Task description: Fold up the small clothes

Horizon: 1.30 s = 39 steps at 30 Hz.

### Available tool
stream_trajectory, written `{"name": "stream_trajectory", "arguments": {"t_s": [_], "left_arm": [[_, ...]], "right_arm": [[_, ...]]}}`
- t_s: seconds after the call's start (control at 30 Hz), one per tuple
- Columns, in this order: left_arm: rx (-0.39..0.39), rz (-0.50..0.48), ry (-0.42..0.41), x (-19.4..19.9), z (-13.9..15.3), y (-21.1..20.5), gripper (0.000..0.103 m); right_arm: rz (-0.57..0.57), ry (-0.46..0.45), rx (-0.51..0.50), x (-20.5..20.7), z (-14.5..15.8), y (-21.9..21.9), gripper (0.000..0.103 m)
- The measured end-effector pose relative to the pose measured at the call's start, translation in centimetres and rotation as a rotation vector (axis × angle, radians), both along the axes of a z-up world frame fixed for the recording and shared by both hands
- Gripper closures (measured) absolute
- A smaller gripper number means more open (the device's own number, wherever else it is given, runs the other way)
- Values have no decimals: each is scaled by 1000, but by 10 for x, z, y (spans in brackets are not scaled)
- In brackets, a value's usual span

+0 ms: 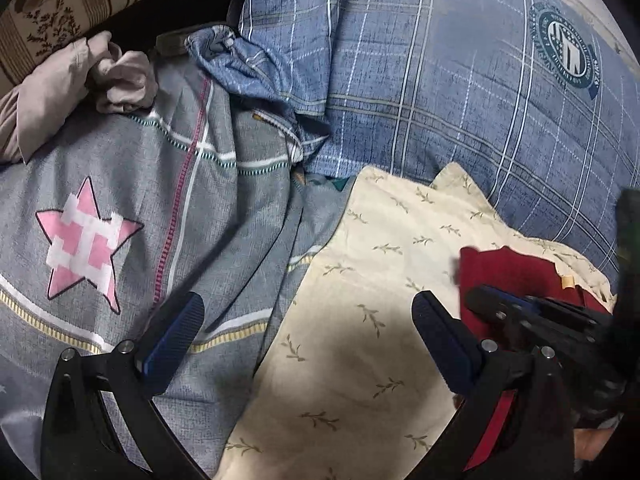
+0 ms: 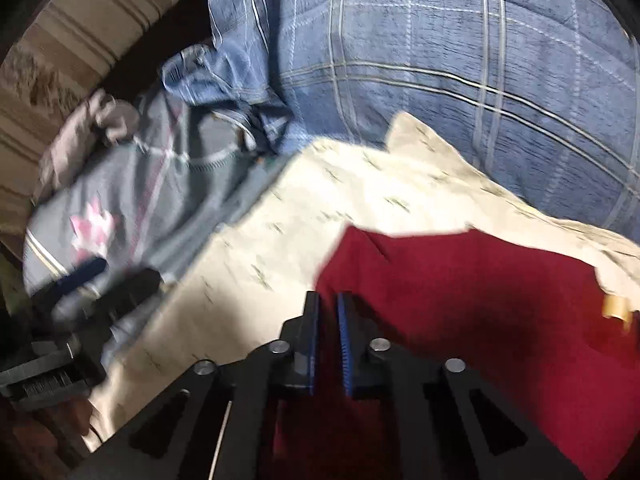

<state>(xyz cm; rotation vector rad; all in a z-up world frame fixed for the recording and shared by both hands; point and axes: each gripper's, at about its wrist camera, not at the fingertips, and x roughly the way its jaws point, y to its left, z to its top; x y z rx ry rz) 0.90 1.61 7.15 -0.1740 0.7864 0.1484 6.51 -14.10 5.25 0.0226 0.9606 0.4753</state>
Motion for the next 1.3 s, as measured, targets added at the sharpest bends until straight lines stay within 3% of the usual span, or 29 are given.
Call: {"name": "stream_trajectory", "arguments": {"t_s": [0.1, 0.17, 0.23, 0.3, 0.43, 0.5, 0.6, 0.7, 0.77, 0.83, 0.97, 1.07, 1.13, 1.2, 1.27, 1.3], "left_arm": [[5, -19, 5, 1, -1, -6, 0], [-17, -40, 7, 1, -2, -8, 0], [-43, -69, -13, -2, 1, -12, 0], [-73, -121, -38, -5, 6, -21, 0], [-109, -261, -38, -6, 5, -52, 0], [-105, -313, -30, -5, 0, -71, 0], [-53, -386, 22, -3, -15, -98, 0], [42, -390, 98, 0, -36, -113, 0], [19, -385, 104, -1, -39, -112, 0], [-11, -381, 113, 1, -37, -108, 0], [-19, -377, 119, 0, -37, -107, 0], [-13, -377, 117, 0, -37, -108, 0], [-16, -377, 116, 0, -38, -108, 0], [-20, -380, 114, 2, -39, -107, 0], [-23, -384, 114, 4, -41, -107, 0], [-28, -385, 116, 5, -41, -106, 0]], "right_arm": [[-35, 45, 81, 3, -2, -8, 97], [-47, 37, 132, -10, 13, -21, 90], [-66, 8, 125, -32, 30, -36, 62], [-117, -43, 72, -61, 41, -56, 50], [-261, -59, -92, -90, 30, -97, 50], [-342, 18, -128, -91, 8, -119, 50], [-341, 14, -60, -100, 9, -132, 52], [-341, 16, 10, -108, 31, -157, 51], [-416, -35, -25, -111, 50, -185, 44], [-527, -85, -88, -112, 68, -225, 22], [-823, -103, -196, -105, 89, -342, 17], [-1028, -9, -290, -94, 84, -431, 17], [-1111, 40, -258, -87, 76, -473, 17], [-1123, 92, -200, -78, 60, -500, 19], [-1122, 144, -223, -77, 46, -512, 40], [-1124, 162, -232, -80, 41, -515, 69]]}}
